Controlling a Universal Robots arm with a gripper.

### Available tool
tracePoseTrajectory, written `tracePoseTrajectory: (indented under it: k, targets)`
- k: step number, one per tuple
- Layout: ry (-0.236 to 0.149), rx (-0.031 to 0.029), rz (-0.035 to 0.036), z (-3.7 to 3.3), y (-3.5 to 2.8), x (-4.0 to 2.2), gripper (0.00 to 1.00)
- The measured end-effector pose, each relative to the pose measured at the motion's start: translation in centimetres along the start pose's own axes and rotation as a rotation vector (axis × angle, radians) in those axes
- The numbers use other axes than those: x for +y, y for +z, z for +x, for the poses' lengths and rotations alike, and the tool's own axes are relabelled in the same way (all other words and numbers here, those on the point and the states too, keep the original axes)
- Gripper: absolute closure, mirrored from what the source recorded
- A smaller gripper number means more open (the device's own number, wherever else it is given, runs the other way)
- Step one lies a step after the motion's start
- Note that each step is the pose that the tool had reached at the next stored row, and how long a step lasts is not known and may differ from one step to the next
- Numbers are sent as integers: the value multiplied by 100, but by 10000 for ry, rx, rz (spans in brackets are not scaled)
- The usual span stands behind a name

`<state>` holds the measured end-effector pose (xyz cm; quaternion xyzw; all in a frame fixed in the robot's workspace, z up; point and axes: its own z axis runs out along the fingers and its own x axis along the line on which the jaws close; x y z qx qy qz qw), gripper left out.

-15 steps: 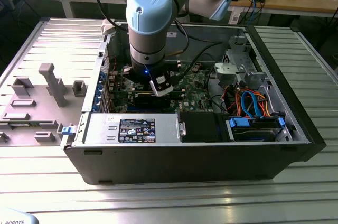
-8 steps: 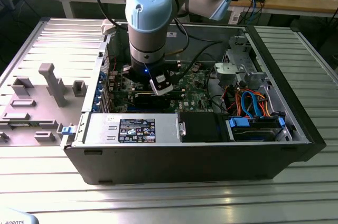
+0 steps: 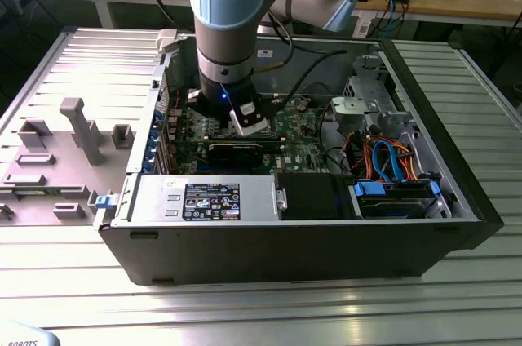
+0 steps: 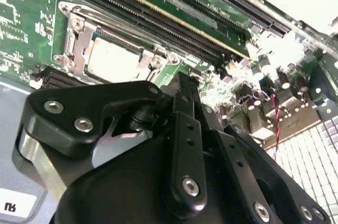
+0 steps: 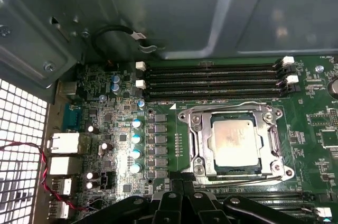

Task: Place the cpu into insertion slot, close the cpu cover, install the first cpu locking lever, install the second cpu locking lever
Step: 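Install the second cpu locking lever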

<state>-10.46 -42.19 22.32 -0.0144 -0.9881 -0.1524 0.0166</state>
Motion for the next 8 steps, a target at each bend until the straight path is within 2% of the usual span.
tracePoseTrajectory:
  k: [8]
  targets:
    - [1,2,4,4,-17,5,89]
